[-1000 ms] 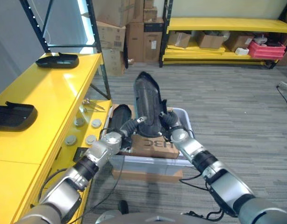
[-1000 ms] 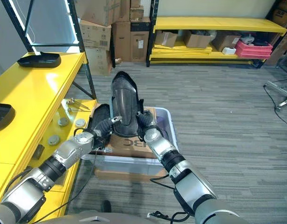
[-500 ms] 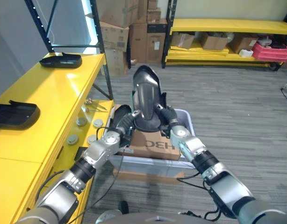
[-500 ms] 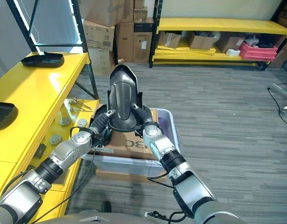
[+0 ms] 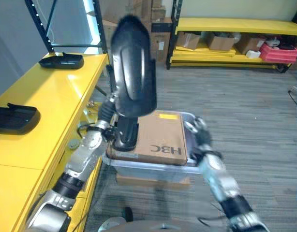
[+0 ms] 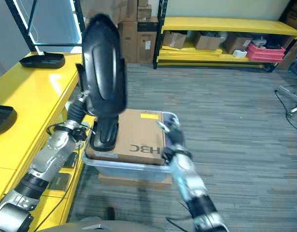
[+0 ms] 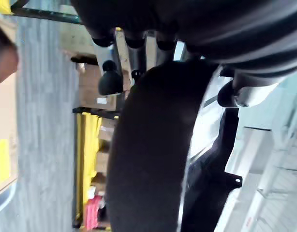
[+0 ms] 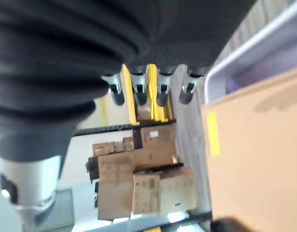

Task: Move parts from the plastic box to the shelf.

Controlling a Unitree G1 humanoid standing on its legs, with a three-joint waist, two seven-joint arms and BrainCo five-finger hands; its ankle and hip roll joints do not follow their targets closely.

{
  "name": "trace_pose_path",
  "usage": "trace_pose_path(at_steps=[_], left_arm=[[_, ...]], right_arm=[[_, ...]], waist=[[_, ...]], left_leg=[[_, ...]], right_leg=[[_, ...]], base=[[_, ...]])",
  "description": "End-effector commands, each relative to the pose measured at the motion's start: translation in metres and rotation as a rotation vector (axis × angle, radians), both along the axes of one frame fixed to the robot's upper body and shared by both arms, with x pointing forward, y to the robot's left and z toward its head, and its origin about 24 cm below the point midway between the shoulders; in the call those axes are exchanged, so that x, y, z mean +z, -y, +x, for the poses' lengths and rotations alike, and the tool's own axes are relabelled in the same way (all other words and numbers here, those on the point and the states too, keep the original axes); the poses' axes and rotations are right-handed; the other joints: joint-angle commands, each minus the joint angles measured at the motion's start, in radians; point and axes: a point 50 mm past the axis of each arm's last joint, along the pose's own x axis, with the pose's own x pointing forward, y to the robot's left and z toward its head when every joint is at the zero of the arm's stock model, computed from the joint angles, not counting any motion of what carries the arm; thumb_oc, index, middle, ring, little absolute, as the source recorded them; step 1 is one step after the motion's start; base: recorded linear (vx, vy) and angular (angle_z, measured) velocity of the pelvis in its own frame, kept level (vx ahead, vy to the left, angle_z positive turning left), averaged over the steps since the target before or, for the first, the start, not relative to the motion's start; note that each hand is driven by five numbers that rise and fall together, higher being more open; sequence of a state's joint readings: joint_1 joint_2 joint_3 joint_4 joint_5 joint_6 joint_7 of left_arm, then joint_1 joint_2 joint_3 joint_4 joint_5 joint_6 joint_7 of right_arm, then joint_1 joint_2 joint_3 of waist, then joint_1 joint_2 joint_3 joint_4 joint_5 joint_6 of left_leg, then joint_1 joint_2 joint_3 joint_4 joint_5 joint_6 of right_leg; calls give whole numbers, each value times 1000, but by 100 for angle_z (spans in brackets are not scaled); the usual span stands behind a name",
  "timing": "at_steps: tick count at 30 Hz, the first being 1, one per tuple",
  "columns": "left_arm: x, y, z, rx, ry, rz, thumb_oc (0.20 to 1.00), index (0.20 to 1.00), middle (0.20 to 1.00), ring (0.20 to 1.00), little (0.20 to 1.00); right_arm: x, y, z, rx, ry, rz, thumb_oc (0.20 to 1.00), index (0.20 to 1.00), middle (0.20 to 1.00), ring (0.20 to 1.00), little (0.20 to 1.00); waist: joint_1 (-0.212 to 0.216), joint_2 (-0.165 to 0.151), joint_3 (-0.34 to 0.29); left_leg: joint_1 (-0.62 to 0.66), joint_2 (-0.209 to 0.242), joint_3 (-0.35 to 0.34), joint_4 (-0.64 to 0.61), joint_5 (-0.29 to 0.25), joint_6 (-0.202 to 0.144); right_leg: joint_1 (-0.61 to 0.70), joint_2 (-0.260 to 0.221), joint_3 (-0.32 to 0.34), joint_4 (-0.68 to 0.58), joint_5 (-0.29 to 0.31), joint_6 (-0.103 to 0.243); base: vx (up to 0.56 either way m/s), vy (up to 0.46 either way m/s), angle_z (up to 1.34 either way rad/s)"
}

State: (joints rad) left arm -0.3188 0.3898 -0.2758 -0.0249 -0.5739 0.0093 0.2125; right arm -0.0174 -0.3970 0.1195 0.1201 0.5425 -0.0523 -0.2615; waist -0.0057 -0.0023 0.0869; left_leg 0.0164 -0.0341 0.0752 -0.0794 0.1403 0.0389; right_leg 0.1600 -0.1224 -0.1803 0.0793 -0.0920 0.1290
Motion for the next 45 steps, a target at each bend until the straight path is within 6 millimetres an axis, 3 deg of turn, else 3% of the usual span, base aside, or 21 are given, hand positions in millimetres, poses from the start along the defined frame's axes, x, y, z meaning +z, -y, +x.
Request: trace_pose_path(at_steps=[1, 4, 9, 10, 12, 14, 16, 20, 21, 23, 25, 28, 30, 32, 33, 34, 35, 36, 37, 41, 45], left_arm=[[45, -12, 1, 75, 270, -35, 200, 200, 200, 200, 200], [41, -64, -29, 273, 335, -77, 200, 200, 200, 200, 200], [39, -92, -52, 395, 357, -81, 200, 200, 200, 200, 200], [39, -93, -53, 402, 359, -77, 200, 200, 200, 200, 200], [38, -92, -51, 405, 353, -66, 200, 200, 200, 200, 200], [35, -90, -48, 422, 351, -42, 200, 200, 200, 200, 200], [33, -94, -47, 460, 345, -9, 200, 200, 200, 200, 200], [32, -109, -51, 545, 333, 17, 200, 200, 200, 200, 200], [35, -118, -53, 546, 329, 35, 200, 200, 200, 200, 200], [38, -122, -54, 525, 326, 57, 200, 200, 200, 200, 200], [39, -119, -50, 491, 319, 83, 200, 200, 200, 200, 200], [38, -111, -41, 458, 302, 114, 200, 200, 200, 200, 200], [40, -99, -30, 431, 295, 134, 200, 200, 200, 200, 200], [42, -86, -20, 403, 292, 149, 200, 200, 200, 200, 200], [43, -77, -14, 383, 292, 166, 200, 200, 200, 200, 200], [43, -73, -12, 372, 290, 172, 200, 200, 200, 200, 200], [37, -65, -9, 346, 267, 182, 200, 200, 200, 200, 200], [35, -65, -8, 345, 257, 183, 200, 200, 200, 200, 200], [33, -64, -9, 334, 241, 180, 200, 200, 200, 200, 200], [28, -57, -5, 332, 188, 183, 200, 200, 200, 200, 200], [18, -45, 11, 361, 39, 180, 200, 200, 200, 200, 200]], right_arm=[[33, -12, 16, 142, 143, -62, 1000, 1000, 1000, 1000, 1000], [6, 2, -18, 238, -20, -69, 1000, 1000, 1000, 1000, 1000], [-19, -1, -42, 384, -176, -87, 1000, 1000, 1000, 1000, 1000], [-24, -2, -45, 376, -192, -84, 1000, 1000, 1000, 1000, 1000], [-34, -1, -51, 334, -211, -84, 1000, 1000, 1000, 1000, 1000], [-48, 1, -53, 184, -248, -16, 1000, 1000, 1000, 1000, 1000], [-63, 3, -55, 90, -297, -16, 1000, 1000, 1000, 1000, 1000], [-91, 3, -62, 4, -419, -65, 1000, 1000, 1000, 1000, 1000], [-107, 2, -71, -50, -491, -47, 1000, 1000, 1000, 1000, 1000], [-116, 4, -78, -111, -531, -23, 1000, 1000, 1000, 1000, 1000], [-125, 6, -85, -180, -567, 39, 1000, 1000, 1000, 1000, 1000], [-133, 7, -93, -224, -611, 96, 1000, 1000, 1000, 1000, 1000], [-138, 10, -97, -213, -629, 94, 1000, 1000, 1000, 1000, 1000], [-141, 11, -100, -202, -641, 93, 1000, 1000, 1000, 1000, 1000], [-144, 12, -102, -192, -653, 95, 1000, 1000, 1000, 1000, 1000], [-145, 12, -104, -194, -660, 101, 1000, 1000, 1000, 1000, 1000], [-150, 9, -112, -183, -706, 105, 1000, 1000, 1000, 1000, 1000], [-151, 6, -113, -169, -721, 97, 1000, 1000, 1000, 1000, 1000], [-154, 9, -119, -139, -762, 82, 1000, 1000, 1000, 1000, 1000], [-168, 15, -142, -9, -924, 35, 1000, 1000, 1000, 1000, 1000], [-182, 22, -176, 123, -1131, -44, 1000, 1000, 1000, 1000, 1000]], waist=[[-5, -7, -21], [0, -27, -12], [24, -38, 14], [26, -40, 20], [16, -40, 35], [-4, -39, 38], [-5, -32, 40], [34, -7, 46], [67, 3, 50], [87, 8, 50], [80, 22, 57], [36, 32, 78], [-3, 42, 96], [-32, 28, 107], [-50, 10, 106], [-59, 2, 104], [-97, -20, 106], [-102, -23, 108], [-104, -26, 103], [-104, -43, 69], [-122, -64, 34]], left_leg=[[57, 9, -67, 32, -117, 1], [32, 52, -80, 48, -96, -40], [-50, 79, -37, 102, -64, -79], [-71, 81, 13, 116, -59, -85], [-116, 95, 192, 164, -54, -96], [-128, 120, 349, 189, -67, -96], [-139, 111, 397, 188, -65, -79], [-147, 47, 346, 174, -81, -46], [-149, 29, 318, 176, -96, -29], [-129, 3, 290, 161, -120, 5], [-90, -24, 240, 128, -140, 46], [-46, -43, 171, 107, -154, 67], [-23, -29, 131, 95, -132, 61], [-2, -32, 73, 89, -135, 46], [0, -32, 37, 95, -138, 32], [1, -33, 23, 98, -143, 28], [21, -25, -17, 114, -173, 25], [26, -21, -20, 118, -180, 26], [28, -4, -24, 111, -174, 16], [24, 54, -11, 92, -137, -19], [12, 127, 64, 103, -115, -63]], right_leg=[[-115, 5, 48, -35, 152, 33], [-108, 42, 24, -57, 135, 0], [-87, 52, -43, -98, 141, -17], [-79, 50, -78, -108, 144, -16], [-63, 35, -181, -118, 149, -11], [-47, 26, -255, -110, 141, -2], [-52, 30, -276, -84, 129, -8], [-60, 31, -261, -16, 81, -19], [-50, 16, -266, 45, 42, -16], [-54, -13, -262, 164, 39, 10], [-143, -66, -210, 420, 96, 55], [-270, -47, -82, 623, 127, 63], [-329, -9, -26, 559, 168, 28], [-322, -19, 34, 361, 196, 21], [-315, -23, 89, 179, 219, 22], [-313, -21, 121, 109, 239, 29], [-329, -6, 237, 34, 338, 55], [-340, -1, 254, 43, 352, 58], [-303, 11, 265, 4, 298, 57], [-237, 37, 235, -61, 259, 37], [-183, 56, 184, -106, 226, 8]], base=[[-34, -236, 77], [-54, -189, 35], [-83, -96, 46], [-119, -57, 85], [-91, -37, 140], [-6, 4, 185], [27, 84, 172], [92, 109, 68], [219, 145, 67], [185, 114, 55], [182, 153, 67], [104, -4, 78], [80, -237, 99], [201, -364, 119], [201, -399, 113], [376, -596, 192], [317, -437, 169], [336, -465, 127], [120, -185, 30], [116, -247, 40], [145, -249, 23]])
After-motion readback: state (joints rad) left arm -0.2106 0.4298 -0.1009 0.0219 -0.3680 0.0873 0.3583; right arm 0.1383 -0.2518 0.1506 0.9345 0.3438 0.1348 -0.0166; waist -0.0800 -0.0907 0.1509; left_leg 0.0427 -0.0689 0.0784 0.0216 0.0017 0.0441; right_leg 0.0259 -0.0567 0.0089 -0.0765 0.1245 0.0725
